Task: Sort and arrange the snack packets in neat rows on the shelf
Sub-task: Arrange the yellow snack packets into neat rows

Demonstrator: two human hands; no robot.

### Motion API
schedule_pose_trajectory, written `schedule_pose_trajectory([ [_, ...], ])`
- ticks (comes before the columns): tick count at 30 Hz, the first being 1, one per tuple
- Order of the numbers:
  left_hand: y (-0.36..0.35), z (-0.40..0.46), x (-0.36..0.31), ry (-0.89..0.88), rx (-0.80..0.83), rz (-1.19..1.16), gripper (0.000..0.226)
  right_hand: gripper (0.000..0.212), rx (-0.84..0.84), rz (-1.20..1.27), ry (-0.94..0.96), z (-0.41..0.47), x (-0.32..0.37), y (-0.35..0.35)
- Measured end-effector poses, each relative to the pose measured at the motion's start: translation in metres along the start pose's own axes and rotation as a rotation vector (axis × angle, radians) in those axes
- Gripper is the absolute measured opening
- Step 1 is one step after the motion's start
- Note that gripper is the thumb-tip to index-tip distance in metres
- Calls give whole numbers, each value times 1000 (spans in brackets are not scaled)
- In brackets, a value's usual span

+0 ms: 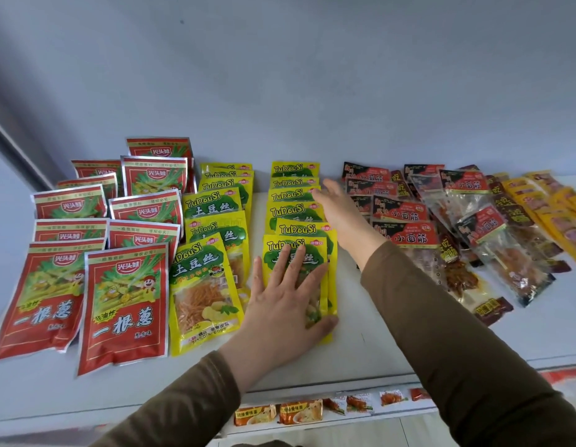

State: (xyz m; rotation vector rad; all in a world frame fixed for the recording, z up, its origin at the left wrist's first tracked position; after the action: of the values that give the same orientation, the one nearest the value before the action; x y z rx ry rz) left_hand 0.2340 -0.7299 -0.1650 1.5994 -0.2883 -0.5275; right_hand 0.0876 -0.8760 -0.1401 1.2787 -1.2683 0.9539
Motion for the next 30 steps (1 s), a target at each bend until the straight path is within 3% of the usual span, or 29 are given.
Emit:
schedule_pose_trajectory([
  [3, 1, 2, 0, -4, 27, 8, 83, 42, -21, 7, -86, 14, -3, -2],
  [11, 7, 9, 3, -24, 32, 58, 86, 85, -22, -48, -169, 40, 8, -8],
  [19, 7, 4, 7, -11, 26, 63, 83, 40, 9, -3, -134, 43, 0, -33],
  [23, 7, 4, 16, 10, 4, 68, 83, 42, 94, -58, -100, 42, 12, -41],
  [26, 12, -3, 14, -37, -14, 13, 83, 56, 78, -153, -6, 29, 32, -23],
  [30, 25, -33, 26, -49, -195, -49, 72, 64, 49, -171, 65, -31, 23, 1],
])
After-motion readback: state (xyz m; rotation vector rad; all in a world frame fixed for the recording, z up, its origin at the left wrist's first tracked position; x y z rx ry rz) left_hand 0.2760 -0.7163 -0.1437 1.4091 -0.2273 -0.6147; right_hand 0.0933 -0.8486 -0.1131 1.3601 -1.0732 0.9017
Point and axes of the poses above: each hand's wrist, its own z-axis towards the middle knuckle, its own y-axis out of the back of the hand, x = y × z, the point moved 5 cm from there along z, towards the middle knuckle, and after that the axes turned 2 degrees about x, right-handed, at the moved point
